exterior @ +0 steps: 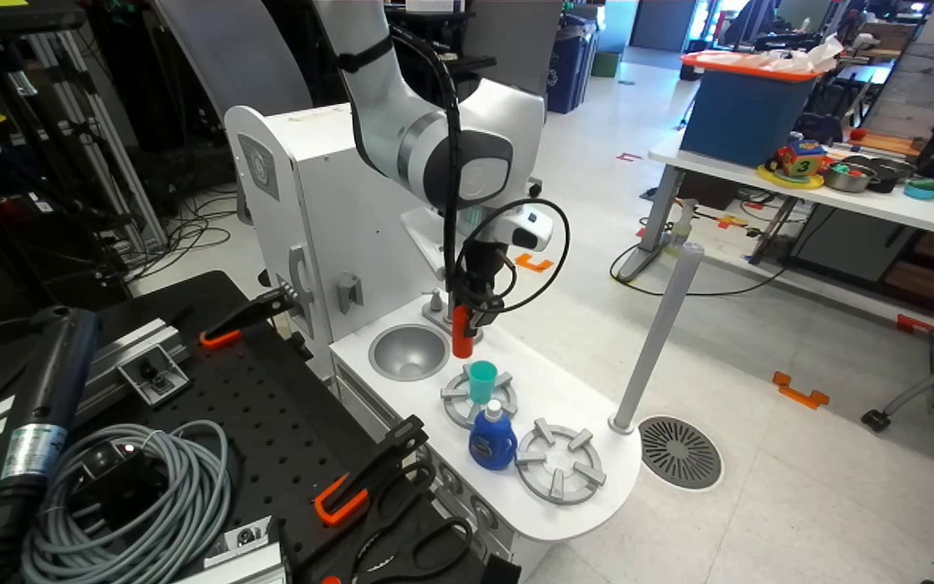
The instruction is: Put the orange bottle inside the cup
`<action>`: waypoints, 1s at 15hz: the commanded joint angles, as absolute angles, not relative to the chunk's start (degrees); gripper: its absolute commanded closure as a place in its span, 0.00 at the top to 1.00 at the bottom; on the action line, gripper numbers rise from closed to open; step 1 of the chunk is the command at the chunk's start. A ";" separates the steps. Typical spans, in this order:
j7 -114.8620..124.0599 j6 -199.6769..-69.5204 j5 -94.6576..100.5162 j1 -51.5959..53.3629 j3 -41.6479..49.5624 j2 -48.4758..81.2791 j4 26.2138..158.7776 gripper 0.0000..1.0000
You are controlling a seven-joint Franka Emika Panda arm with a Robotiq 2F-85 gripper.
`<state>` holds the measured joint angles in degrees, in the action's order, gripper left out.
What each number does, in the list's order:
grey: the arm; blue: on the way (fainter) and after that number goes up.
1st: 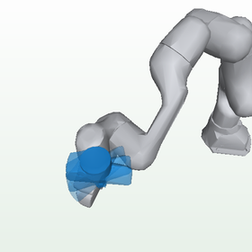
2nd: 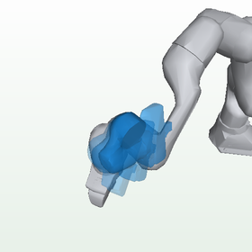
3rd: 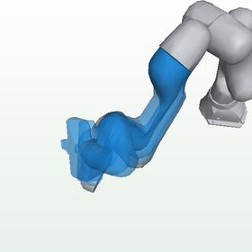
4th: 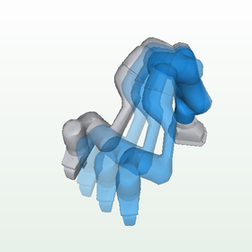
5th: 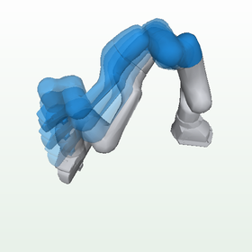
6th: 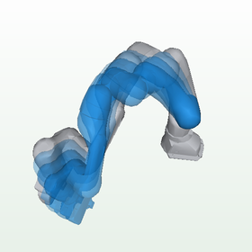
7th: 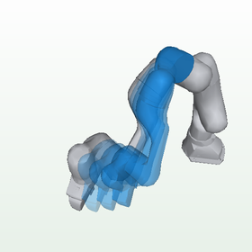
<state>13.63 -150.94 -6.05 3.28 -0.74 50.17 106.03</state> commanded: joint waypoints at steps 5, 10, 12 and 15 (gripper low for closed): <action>13.56 -151.20 -7.55 1.58 -0.26 51.71 103.12 0.13; 15.14 -150.26 -7.12 1.86 1.39 55.29 99.12 0.13; 15.38 -150.09 -6.93 2.06 1.68 57.04 97.69 0.13; 15.47 -149.86 -6.86 2.26 1.57 59.37 95.78 0.13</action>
<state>15.02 -151.02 -6.05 1.56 1.21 56.85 98.97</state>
